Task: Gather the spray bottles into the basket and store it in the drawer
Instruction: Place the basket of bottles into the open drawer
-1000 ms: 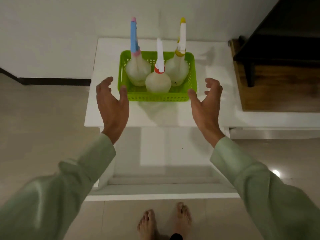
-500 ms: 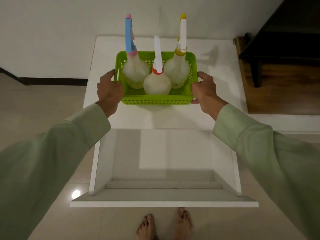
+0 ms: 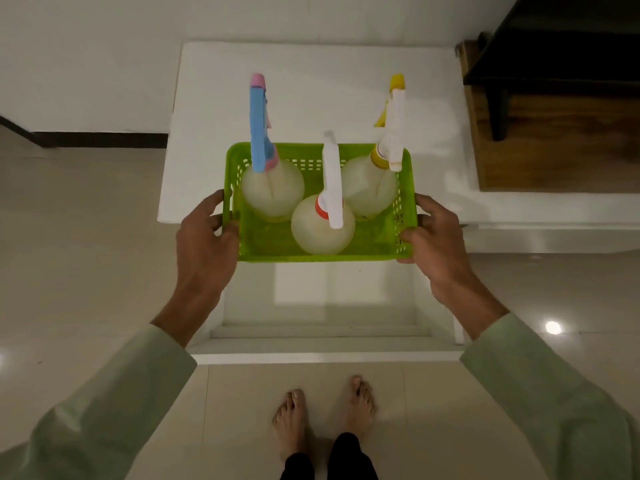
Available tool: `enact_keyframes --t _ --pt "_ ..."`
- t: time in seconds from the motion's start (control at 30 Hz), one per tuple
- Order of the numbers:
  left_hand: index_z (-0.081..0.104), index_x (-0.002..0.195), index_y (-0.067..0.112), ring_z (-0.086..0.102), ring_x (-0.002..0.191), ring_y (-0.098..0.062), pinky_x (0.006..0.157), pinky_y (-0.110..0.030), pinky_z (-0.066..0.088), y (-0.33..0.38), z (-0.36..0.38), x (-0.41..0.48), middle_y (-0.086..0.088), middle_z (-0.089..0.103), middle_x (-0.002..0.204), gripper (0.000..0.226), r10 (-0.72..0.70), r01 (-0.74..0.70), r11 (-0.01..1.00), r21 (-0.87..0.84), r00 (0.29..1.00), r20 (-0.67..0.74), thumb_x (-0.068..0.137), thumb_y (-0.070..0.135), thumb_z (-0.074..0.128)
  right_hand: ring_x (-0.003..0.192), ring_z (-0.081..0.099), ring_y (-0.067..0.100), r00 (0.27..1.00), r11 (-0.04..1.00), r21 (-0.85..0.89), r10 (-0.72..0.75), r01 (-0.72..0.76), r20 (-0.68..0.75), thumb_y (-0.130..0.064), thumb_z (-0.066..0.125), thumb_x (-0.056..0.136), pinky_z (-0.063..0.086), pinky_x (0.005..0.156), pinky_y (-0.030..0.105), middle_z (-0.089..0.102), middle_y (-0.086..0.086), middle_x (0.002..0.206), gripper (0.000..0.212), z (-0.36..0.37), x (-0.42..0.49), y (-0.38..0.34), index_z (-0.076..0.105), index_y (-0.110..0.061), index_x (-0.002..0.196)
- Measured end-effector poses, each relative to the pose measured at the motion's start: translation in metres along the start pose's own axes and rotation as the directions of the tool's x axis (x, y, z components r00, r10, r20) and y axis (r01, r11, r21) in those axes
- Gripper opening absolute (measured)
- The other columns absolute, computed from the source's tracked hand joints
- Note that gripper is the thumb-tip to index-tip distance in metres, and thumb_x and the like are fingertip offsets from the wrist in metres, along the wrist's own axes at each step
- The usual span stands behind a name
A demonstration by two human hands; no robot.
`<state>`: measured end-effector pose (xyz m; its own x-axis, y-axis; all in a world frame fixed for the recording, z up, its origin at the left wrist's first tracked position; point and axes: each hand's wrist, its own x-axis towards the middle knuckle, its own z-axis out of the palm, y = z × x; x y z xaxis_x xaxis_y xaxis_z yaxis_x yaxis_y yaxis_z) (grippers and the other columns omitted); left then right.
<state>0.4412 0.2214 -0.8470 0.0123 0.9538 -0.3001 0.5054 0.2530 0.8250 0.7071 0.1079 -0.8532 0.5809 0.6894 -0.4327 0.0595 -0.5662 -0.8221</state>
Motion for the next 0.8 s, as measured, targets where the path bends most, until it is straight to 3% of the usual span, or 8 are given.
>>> enact_keyframes --t 0.1,0.2,0.27,0.33,0.43,0.63,0.8 --pt "0.055 0.130 0.021 0.068 0.106 -0.032 0.080 -0.047 0.060 -0.015 -0.002 -0.029 -0.013 0.068 0.119 0.043 -0.013 0.016 0.999 -0.036 0.998 0.062 0.093 -0.001 0.055 0.095 0.073 0.021 0.999 0.999 -0.012 -0.038 0.038 -0.005 0.008 0.052 0.078 0.063 0.071 0.042 0.076 0.000 0.101 0.069 -0.008 -0.027 0.027 0.066 -0.051 0.110" --pt "0.055 0.120 0.021 0.068 0.105 -0.030 0.068 -0.040 0.059 -0.034 0.000 -0.049 -0.013 0.069 0.112 0.045 -0.067 0.078 0.994 -0.082 0.989 0.132 0.087 -0.009 0.057 0.085 0.073 0.011 0.999 0.998 -0.035 -0.046 0.046 -0.014 0.013 0.056 0.077 0.058 0.064 0.027 0.076 0.002 0.101 0.071 -0.013 -0.044 0.057 0.065 -0.038 0.126" --pt "0.054 0.115 0.024 0.067 0.105 -0.026 0.059 -0.033 0.056 -0.049 0.003 -0.057 -0.012 0.069 0.109 0.048 -0.109 0.121 0.990 -0.067 0.980 0.167 0.084 -0.012 0.057 0.083 0.073 0.014 0.999 0.999 -0.029 -0.033 0.033 -0.009 0.016 0.056 0.077 0.058 0.064 0.025 0.076 0.003 0.102 0.072 -0.013 -0.053 0.075 0.063 -0.030 0.131" --pt "0.053 0.108 0.028 0.066 0.101 -0.023 0.054 -0.025 0.051 -0.063 0.008 -0.059 -0.009 0.069 0.107 0.050 -0.147 0.157 0.986 -0.046 0.972 0.184 0.082 -0.014 0.057 0.088 0.073 0.015 0.999 0.999 -0.016 -0.034 0.034 0.002 0.019 0.055 0.076 0.059 0.067 0.025 0.076 0.000 0.104 0.072 -0.010 -0.058 0.090 0.063 -0.027 0.131" --pt "0.052 0.104 0.025 0.063 0.095 -0.024 0.056 -0.028 0.048 -0.082 0.018 -0.053 -0.008 0.066 0.107 0.048 -0.209 0.218 0.976 -0.023 0.955 0.211 0.080 -0.016 0.057 0.101 0.071 0.013 1.000 1.000 0.002 -0.021 0.021 0.020 0.022 0.054 0.078 0.058 0.068 0.017 0.074 0.000 0.108 0.068 -0.002 -0.058 0.105 0.064 -0.021 0.130" --pt "0.049 0.102 0.015 0.056 0.097 -0.022 0.061 -0.031 0.049 -0.114 0.042 -0.024 -0.009 0.058 0.107 0.043 -0.240 0.236 0.971 0.045 0.940 0.242 0.076 -0.019 0.056 0.108 0.067 0.030 0.995 0.995 0.030 0.095 -0.096 0.024 0.021 0.055 0.078 0.059 0.068 0.033 0.071 0.015 0.112 0.058 0.019 -0.035 0.135 0.064 -0.014 0.124" --pt "0.051 0.102 0.012 0.055 0.090 -0.025 0.061 -0.032 0.049 -0.144 0.067 -0.005 -0.013 0.057 0.107 0.041 -0.306 0.290 0.952 0.096 0.919 0.248 0.076 -0.019 0.056 0.101 0.069 0.033 0.983 0.980 -0.090 0.182 -0.178 0.035 0.019 0.053 0.079 0.055 0.056 0.029 0.071 0.015 0.103 0.051 0.036 -0.007 0.157 0.061 -0.020 0.111"
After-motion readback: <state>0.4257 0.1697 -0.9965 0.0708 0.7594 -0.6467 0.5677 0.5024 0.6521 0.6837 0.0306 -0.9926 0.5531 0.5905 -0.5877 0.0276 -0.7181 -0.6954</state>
